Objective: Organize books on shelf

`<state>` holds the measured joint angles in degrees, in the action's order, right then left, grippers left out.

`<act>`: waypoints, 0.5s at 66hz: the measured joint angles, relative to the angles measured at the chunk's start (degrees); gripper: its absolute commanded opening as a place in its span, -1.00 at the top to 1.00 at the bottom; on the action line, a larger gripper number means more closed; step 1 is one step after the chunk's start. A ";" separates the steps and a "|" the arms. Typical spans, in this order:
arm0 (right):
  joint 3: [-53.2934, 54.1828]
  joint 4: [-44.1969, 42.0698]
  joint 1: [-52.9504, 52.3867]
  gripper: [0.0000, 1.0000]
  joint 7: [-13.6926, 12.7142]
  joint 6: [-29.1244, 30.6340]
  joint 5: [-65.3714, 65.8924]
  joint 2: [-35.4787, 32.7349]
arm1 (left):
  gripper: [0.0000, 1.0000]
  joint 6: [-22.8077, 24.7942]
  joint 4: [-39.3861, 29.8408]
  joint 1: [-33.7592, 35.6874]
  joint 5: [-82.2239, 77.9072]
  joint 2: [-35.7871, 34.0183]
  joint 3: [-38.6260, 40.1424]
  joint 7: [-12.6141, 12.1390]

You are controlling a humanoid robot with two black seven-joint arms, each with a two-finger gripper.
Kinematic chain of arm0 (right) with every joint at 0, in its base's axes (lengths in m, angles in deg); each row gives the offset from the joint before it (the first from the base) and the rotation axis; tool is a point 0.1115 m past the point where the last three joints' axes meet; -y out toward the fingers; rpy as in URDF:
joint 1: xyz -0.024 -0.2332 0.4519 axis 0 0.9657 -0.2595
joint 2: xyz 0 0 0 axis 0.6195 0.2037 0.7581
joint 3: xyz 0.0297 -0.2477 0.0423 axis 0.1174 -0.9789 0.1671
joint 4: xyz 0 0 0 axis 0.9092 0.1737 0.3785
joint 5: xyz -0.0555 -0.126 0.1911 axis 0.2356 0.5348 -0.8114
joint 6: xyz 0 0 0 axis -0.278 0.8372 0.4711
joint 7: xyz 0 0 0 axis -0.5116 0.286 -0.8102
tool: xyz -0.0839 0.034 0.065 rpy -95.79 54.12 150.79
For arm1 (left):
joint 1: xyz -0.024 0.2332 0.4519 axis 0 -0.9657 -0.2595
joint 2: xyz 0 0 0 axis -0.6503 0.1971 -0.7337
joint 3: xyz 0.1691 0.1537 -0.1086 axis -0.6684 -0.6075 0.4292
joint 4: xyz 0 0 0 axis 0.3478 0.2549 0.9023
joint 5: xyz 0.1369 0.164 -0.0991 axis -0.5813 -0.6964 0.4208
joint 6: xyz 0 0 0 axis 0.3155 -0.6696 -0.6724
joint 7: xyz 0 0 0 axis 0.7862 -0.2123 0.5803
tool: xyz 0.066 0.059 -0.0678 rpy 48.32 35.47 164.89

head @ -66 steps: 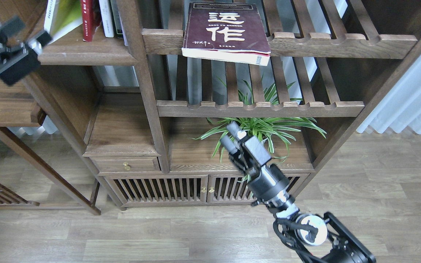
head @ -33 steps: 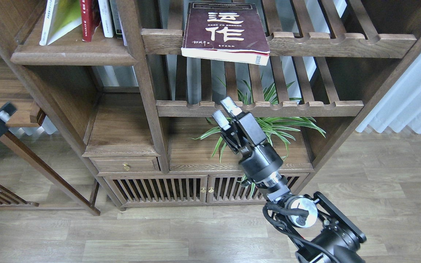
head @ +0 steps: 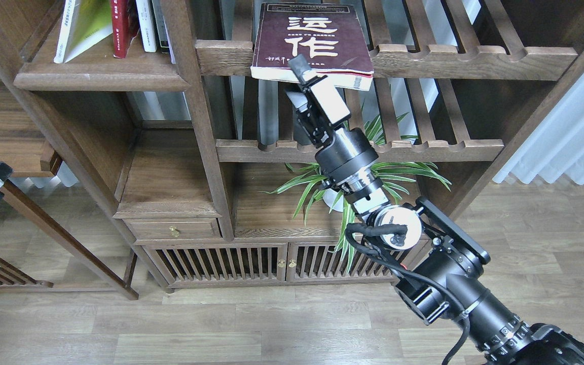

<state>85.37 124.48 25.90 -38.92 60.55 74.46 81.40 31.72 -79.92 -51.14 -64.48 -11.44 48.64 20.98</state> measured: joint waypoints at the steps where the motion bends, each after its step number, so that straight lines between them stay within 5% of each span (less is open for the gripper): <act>1: 0.06 -0.01 -0.01 -0.96 0.04 -0.22 0.00 0.00 | -0.96 0.00 0.00 0.00 0.00 0.01 0.00 -0.02; 33: 1.90 -0.16 -3.33 -0.57 2.30 -5.57 0.04 0.00 | -0.96 0.01 0.19 0.49 -0.08 1.89 0.03 -1.76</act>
<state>87.26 124.32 22.57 -36.62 54.98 74.51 81.40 31.73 -79.74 -50.65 -64.55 -9.55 48.67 19.22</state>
